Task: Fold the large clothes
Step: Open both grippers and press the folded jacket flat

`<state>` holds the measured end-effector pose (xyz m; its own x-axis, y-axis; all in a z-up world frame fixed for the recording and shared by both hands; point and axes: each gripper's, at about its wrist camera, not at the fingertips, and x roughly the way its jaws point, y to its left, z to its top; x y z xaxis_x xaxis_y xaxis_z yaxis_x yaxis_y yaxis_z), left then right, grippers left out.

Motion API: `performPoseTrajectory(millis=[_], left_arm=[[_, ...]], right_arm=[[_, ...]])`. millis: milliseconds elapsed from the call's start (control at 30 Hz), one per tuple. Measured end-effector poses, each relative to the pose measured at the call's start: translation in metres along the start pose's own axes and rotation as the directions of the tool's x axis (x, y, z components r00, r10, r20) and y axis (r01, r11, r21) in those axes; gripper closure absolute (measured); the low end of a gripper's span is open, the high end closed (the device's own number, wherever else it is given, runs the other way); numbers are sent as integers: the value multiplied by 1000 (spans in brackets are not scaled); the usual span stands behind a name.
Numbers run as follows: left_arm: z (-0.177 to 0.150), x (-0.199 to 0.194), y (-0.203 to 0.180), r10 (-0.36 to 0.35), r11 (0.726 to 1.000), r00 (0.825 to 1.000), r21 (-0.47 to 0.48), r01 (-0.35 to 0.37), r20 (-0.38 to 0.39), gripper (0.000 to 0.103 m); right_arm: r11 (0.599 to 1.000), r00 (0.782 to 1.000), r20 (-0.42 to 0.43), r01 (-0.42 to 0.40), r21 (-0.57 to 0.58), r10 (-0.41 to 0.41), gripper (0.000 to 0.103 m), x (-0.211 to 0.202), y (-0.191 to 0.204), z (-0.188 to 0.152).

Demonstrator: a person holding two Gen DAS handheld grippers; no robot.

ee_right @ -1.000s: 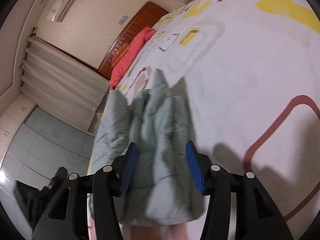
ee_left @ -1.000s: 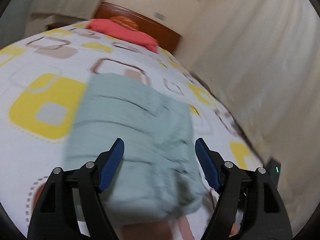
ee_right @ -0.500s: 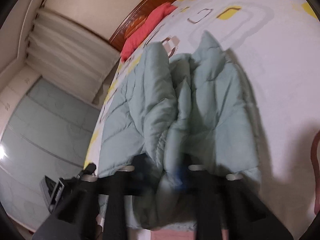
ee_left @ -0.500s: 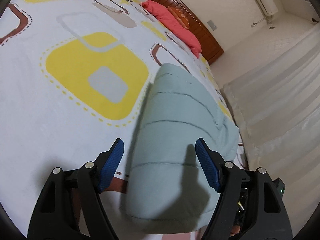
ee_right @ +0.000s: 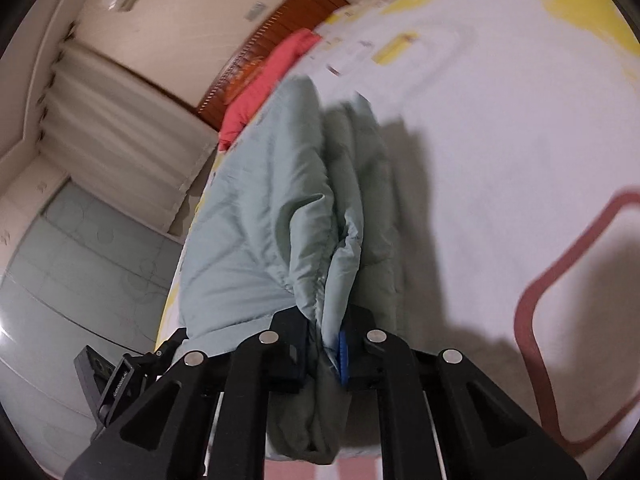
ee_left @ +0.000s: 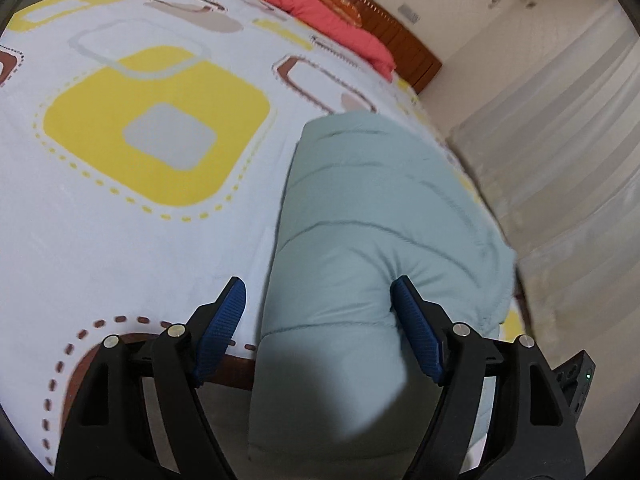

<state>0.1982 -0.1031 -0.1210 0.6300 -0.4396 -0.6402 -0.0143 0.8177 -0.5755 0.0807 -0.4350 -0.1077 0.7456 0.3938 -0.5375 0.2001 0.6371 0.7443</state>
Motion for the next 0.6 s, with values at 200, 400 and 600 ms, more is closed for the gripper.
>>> performPoseTrajectory(millis=[200,400,600], left_arm=[[-4,17,5,40,999,998,15,-39,-44,28],[8,-2,14,-24,999,998,-41,22,-59,29],[36,-15,9,-101,992,995,-71,100,-4,27]], right_arm=[[999,1000,-19,-15,33,16,92,15,-20,-1],[998,998,-32,-45,43,46,78,-6,-18,3],[999,998,56,-29,26,27,51,-36,-15,26]])
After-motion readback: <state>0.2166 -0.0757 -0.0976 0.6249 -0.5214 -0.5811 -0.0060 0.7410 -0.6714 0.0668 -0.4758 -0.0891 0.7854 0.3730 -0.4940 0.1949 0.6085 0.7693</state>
